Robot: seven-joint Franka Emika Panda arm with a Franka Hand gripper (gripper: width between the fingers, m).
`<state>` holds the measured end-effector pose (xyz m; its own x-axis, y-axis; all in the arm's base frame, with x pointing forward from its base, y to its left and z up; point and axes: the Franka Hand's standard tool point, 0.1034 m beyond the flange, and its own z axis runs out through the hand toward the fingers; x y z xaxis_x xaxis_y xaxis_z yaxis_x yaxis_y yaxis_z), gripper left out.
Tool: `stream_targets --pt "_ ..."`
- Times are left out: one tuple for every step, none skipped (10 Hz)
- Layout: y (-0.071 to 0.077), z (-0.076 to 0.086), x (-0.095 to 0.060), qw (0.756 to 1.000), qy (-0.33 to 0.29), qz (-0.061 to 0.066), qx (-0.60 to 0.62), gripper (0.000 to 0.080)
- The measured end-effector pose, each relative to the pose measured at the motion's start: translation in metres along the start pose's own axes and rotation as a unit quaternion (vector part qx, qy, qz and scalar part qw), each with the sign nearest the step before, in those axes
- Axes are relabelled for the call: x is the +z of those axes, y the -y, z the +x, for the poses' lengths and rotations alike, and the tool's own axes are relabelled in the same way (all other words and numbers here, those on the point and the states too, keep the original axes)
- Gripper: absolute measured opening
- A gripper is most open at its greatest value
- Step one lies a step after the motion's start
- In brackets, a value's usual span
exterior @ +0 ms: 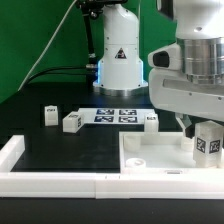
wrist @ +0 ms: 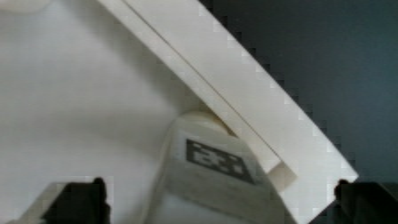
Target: Assemble one leg
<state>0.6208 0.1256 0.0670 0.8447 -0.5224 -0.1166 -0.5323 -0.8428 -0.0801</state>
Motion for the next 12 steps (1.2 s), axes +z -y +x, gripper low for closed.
stream_targets --pt "0.001 -0.0005 0.0005 0.998 -0.003 -0.002 -0.063 0.0645" --pt "0.0008 -0.0005 0.0007 0.991 -0.003 -0.004 -0.134 0.0649" --pt "0.0002 0.0004 0.0005 0.98 -0.006 -0.008 -0.199 0.0649" --pt "0.0 0.0013 0.0 0.966 -0.008 -0.014 -0.259 0.0649" --pt "0.0002 0.0017 -0.0004 0.953 -0.009 -0.019 -0.304 0.0649" --pt "-0.001 0.0027 -0.0005 0.928 -0.009 -0.025 -0.372 0.0649" --pt "-0.002 0.0035 -0.0006 0.905 -0.009 -0.028 -0.424 0.0649" --pt "-0.0031 0.0043 -0.0004 0.888 -0.008 -0.03 -0.459 0.0649" --pt "-0.0031 0.0042 -0.0002 0.892 -0.008 -0.03 -0.451 0.0649" --pt "-0.0034 0.0043 0.0 0.892 -0.008 -0.03 -0.451 0.05" --pt "-0.0036 0.0044 0.0001 0.892 -0.008 -0.03 -0.451 0.05" --pt "-0.0036 0.0043 0.0003 0.892 -0.007 -0.03 -0.451 0.0363"
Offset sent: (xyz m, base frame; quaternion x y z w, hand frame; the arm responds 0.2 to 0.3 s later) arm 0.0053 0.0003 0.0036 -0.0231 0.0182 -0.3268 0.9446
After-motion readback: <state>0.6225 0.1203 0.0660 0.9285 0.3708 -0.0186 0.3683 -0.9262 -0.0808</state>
